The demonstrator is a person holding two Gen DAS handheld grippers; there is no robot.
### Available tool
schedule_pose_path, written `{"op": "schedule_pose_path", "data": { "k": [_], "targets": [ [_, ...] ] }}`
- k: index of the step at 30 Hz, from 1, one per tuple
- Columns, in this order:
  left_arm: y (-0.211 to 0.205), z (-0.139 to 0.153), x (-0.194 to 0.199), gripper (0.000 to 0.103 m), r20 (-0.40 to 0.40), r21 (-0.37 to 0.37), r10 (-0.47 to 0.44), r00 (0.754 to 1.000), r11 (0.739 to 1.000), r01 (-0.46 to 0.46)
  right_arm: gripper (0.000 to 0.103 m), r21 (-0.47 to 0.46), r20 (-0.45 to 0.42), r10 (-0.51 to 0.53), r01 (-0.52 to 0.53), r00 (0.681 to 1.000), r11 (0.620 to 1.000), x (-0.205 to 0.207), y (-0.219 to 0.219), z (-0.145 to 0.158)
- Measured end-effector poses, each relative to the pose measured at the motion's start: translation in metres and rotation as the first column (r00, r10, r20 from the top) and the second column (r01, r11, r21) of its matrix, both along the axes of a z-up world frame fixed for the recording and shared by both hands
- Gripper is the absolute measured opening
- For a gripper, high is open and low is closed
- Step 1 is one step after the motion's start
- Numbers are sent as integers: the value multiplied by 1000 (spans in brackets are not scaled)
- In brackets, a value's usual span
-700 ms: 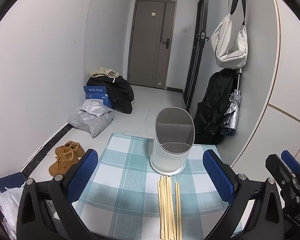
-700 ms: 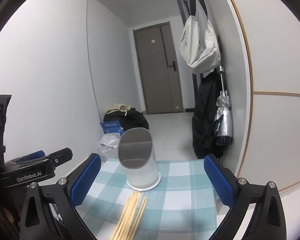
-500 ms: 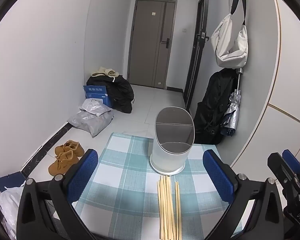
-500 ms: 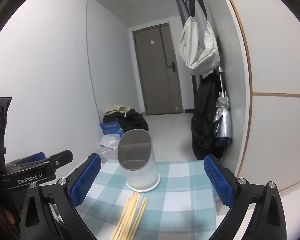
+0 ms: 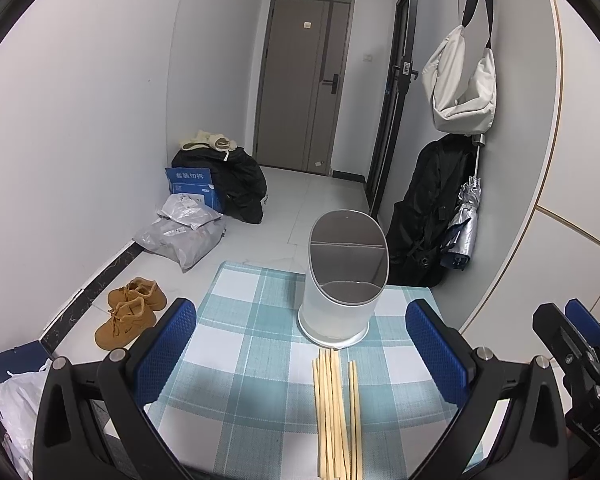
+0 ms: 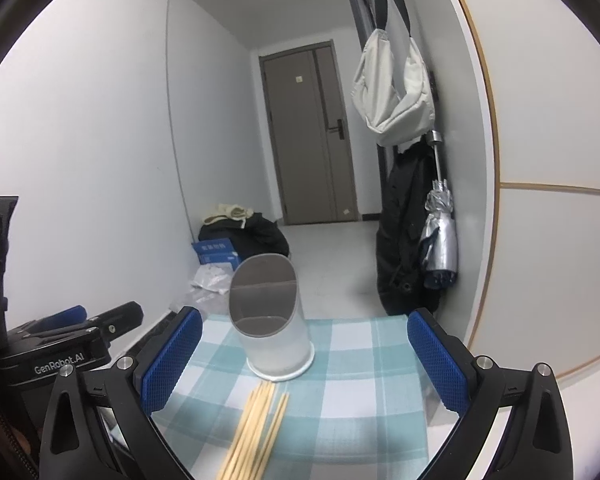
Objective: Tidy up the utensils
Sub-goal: 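Move both tools toward the wooden chopsticks beside the white holder, then close the right gripper on one wooden chopstick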
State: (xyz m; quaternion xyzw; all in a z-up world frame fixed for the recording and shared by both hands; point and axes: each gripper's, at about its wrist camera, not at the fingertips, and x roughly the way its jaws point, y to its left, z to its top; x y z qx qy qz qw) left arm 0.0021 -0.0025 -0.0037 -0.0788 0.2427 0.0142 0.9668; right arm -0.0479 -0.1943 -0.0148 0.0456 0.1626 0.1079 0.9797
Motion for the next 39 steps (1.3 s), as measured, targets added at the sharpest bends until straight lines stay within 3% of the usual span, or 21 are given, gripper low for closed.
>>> {"op": "schedule_pose_path", "data": {
  "k": [19, 23, 26, 29, 33, 39],
  "targets": [
    [0, -1, 4, 102, -40, 33, 0, 999, 999, 1, 103, 15, -5, 4, -4, 1000, 1000, 0, -2, -2],
    [-1, -2, 5, 102, -84, 67, 3, 996, 998, 3, 103, 21, -22, 22, -22, 999, 1000, 4, -2, -3],
    [2, -7, 11, 102, -77, 51, 6, 997, 999, -2, 103, 23, -47, 41, -40, 998, 999, 10, -1, -7],
    [5, -17, 21, 102, -64, 33, 11, 998, 999, -9, 103, 26, -110, 73, -71, 991, 997, 21, 0, -16],
    [13, -40, 39, 102, -165, 39, 20, 986, 999, -14, 101, 1, -221, 79, -81, 972, 997, 41, 4, -38],
    [27, -71, 54, 102, -235, 32, 46, 971, 999, -40, 84, -41, -446, 94, -125, 890, 991, 83, 19, -89]
  ]
}}
